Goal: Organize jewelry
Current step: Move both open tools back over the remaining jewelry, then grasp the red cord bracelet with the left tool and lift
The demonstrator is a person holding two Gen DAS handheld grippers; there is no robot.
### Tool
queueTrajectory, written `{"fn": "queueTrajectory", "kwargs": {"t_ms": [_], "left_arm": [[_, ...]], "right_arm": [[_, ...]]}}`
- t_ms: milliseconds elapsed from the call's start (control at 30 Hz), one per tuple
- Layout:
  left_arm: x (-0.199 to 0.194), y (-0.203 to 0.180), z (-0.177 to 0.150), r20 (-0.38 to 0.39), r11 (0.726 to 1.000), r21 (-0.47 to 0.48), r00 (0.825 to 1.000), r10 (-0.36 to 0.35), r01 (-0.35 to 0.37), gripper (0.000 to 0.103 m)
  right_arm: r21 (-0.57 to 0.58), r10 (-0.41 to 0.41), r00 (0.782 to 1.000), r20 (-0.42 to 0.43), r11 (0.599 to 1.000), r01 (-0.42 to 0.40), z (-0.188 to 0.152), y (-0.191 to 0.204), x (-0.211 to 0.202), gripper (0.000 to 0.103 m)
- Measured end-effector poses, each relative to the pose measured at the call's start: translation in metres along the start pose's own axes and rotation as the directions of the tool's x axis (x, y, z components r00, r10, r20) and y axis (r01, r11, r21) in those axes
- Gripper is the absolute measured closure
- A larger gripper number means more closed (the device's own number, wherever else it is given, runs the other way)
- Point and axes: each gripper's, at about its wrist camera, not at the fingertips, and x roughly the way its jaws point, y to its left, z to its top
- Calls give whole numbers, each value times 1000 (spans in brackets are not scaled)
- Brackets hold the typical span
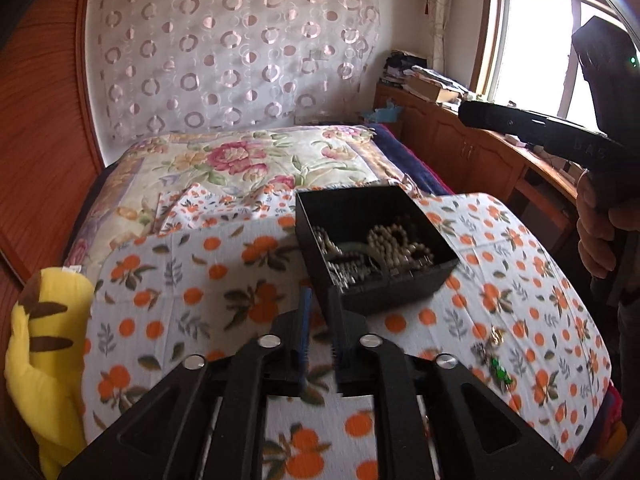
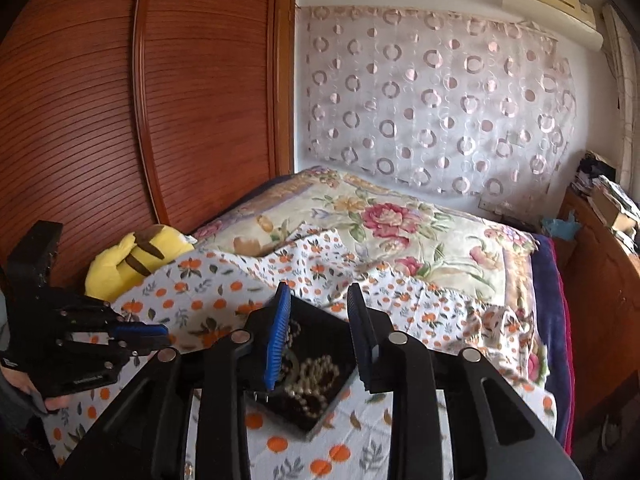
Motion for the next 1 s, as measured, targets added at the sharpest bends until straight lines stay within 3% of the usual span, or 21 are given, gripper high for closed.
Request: {"fn": "queueTrajectory", "kwargs": {"t_ms": [367,667,867,1000], "left_arm": [[-10,-30,-56,-48,999,31,999,-23,24,85],[-14,-42,-86,-83,999,34,996,-23,26,85],[-11,-50,-100,-116,998,45,992,-38,44,85],[-7,-55,-105,-134,997,53,990,-44,51,85]], "right_arm": [[43,-40,997,-71,998,43,-78,4,-28,71],[63,-26,987,-156,997,36,-133,17,-36,71],[71,11,975,-223,997,5,-168,30,-30,86],[71,37,967,-254,997,-20,-180,37,-27,89]]}}
